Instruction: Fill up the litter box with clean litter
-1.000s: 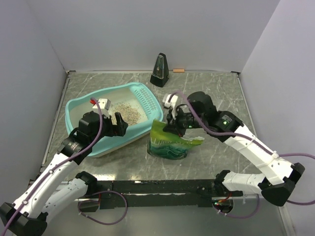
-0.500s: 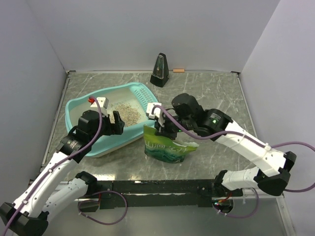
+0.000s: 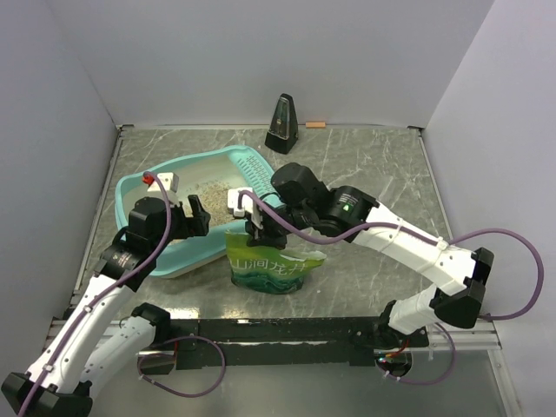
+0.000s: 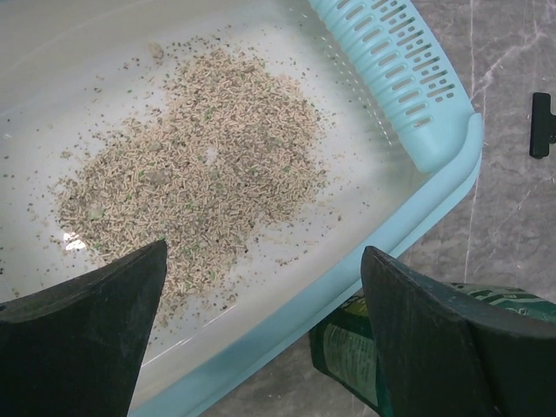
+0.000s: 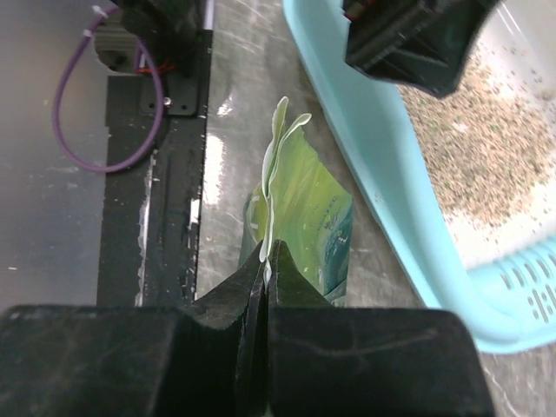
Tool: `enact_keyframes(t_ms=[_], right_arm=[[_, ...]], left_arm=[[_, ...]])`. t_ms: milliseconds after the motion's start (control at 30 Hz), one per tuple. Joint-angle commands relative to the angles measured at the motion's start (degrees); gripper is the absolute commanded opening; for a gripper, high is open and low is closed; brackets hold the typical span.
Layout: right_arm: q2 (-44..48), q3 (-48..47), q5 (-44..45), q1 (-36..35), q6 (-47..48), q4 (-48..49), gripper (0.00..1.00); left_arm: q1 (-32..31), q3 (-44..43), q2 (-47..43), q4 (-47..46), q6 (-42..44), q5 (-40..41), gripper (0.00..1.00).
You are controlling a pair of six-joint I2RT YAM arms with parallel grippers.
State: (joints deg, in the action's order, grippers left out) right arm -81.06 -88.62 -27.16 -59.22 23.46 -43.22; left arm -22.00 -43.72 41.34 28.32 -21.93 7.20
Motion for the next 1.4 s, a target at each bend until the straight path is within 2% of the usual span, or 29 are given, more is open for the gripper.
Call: enact_keyframes(t_ms=[0, 233, 533, 667, 767, 800, 900, 1033, 1100, 1133, 1233, 1367], right_arm=[[-0.7, -6.8, -5.0, -1.9, 1.9, 12.1, 0.00], [-2.6, -7.9, -1.4, -4.3, 2.6, 13.8, 0.00], [-3.7, -8.2, -1.7, -5.6, 2.1, 14.7, 0.00], [-1.7, -5.7, 2.1, -5.6, 0.7, 16.1, 0.00], [0.7, -4.5, 3.4, -5.6, 0.4, 15.8, 0.38], [2.3, -4.2, 4.6, -5.6, 0.3, 15.5, 0.57], [6.6, -2.4, 7.9, -5.6, -0.3, 15.1, 0.73], [13.3, 1.4, 14.2, -5.6, -1.3, 14.5, 0.79], [17.2, 4.3, 20.3, -5.4, -3.9, 14.3, 0.83], [18.5, 5.3, 26.5, -4.9, -4.8, 14.4, 0.84], [21.5, 7.8, 34.5, -1.5, -10.4, 12.6, 0.87], [24.4, 11.3, 32.3, 6.3, -17.7, 11.3, 0.88]], left_arm=[[1.1, 0.3, -0.4, -1.7, 0.2, -1.5, 0.97], [1.3, 0.7, -0.7, -1.9, 0.3, -2.1, 0.97], [1.5, 0.7, -0.6, -1.9, 0.4, -2.5, 0.97], [1.4, 0.2, -0.7, -2.3, 1.0, -3.6, 0.97], [1.4, -0.7, -1.7, -2.4, 1.7, -3.8, 0.97], [1.4, -0.9, -2.1, -2.5, 1.9, -3.8, 0.97], [1.3, -2.3, -3.6, -2.2, 2.5, -3.8, 0.97], [1.5, -6.1, -5.6, -0.3, 3.8, -2.7, 0.97], [1.5, -7.7, -6.4, 1.7, 4.0, -2.5, 0.97], [1.4, -9.0, -7.5, 2.4, 4.1, -2.5, 0.97], [1.4, -11.9, -10.1, 6.0, 4.5, -3.2, 0.97], [1.4, -15.9, -13.1, 10.5, 6.3, -7.6, 0.97]])
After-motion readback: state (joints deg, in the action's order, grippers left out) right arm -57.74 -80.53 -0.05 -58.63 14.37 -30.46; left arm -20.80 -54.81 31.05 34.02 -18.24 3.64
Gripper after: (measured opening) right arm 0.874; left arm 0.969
